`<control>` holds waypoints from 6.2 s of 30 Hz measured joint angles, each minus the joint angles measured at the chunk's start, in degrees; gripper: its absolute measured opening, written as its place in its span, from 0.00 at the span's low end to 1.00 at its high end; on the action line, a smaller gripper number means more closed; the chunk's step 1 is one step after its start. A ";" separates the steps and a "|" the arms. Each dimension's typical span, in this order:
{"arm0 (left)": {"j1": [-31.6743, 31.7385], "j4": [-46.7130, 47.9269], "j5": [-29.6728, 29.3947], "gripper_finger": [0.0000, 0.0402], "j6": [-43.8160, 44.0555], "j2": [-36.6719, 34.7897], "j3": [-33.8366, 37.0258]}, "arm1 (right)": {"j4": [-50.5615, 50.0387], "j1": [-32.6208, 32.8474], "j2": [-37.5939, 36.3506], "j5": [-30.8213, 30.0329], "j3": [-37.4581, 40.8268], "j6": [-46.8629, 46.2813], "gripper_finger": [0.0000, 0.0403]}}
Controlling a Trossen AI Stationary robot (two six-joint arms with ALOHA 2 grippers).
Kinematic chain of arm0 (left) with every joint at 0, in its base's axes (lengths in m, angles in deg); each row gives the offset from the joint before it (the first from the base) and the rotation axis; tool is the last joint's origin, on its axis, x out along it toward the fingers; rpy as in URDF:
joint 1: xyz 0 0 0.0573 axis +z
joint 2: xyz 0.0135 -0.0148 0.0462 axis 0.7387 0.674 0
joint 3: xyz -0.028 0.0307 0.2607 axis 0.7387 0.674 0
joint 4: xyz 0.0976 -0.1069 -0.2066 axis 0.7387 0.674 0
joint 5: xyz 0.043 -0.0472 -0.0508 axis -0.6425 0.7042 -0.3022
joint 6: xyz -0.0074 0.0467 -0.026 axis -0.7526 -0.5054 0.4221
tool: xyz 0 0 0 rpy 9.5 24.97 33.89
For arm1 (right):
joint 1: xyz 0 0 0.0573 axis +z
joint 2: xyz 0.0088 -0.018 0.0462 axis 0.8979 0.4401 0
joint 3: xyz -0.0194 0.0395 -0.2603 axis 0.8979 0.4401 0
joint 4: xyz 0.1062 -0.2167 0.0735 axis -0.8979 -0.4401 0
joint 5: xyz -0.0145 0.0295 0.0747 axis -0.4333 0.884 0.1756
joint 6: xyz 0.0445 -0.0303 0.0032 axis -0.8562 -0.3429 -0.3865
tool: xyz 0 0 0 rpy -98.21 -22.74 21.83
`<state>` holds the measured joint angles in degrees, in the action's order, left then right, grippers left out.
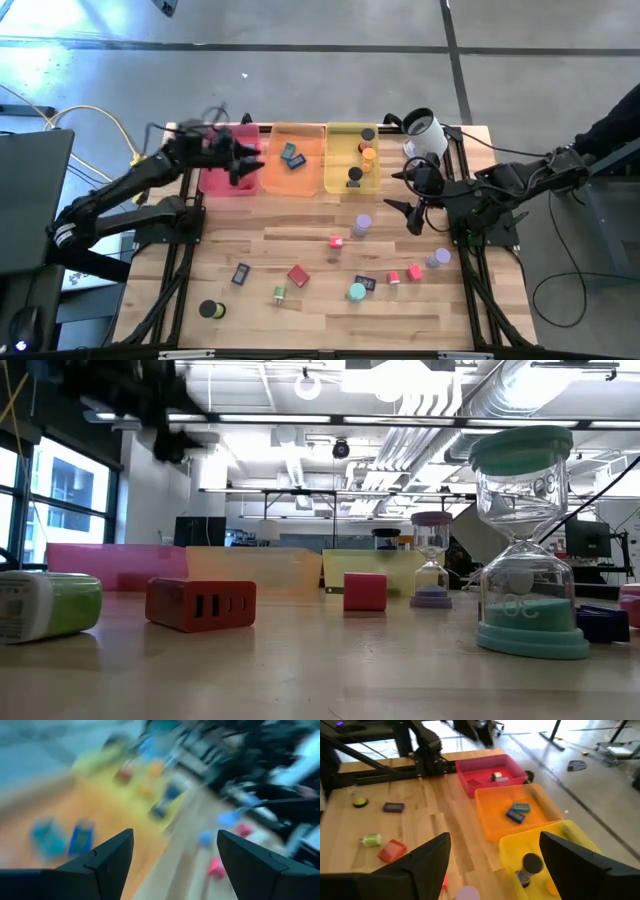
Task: Pick & Place Office items
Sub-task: Put the red charger adapter into the red bin
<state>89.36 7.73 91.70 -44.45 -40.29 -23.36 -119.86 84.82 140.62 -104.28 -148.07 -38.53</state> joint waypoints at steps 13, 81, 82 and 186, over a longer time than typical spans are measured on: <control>-27.30 38.52 -33.25 0.70 -14.47 10.88 -44.58 | -1.94 -3.07 -0.02 0.24 0.00 2.65 0.73; -65.51 47.81 -30.08 0.70 -21.04 53.66 -53.26 | -5.90 0.45 0.07 10.37 0.04 -5.83 0.73; -65.49 47.92 -30.17 0.70 -21.41 54.11 -53.24 | -5.90 0.45 0.07 10.35 0.04 -6.07 0.73; -39.64 74.76 -48.78 0.50 16.19 40.95 -50.44 | -0.93 -0.28 0.09 10.38 0.04 0.90 0.73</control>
<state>49.73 82.49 42.92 -28.26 0.66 -73.81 -120.79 84.54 140.71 -93.89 -148.02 -37.63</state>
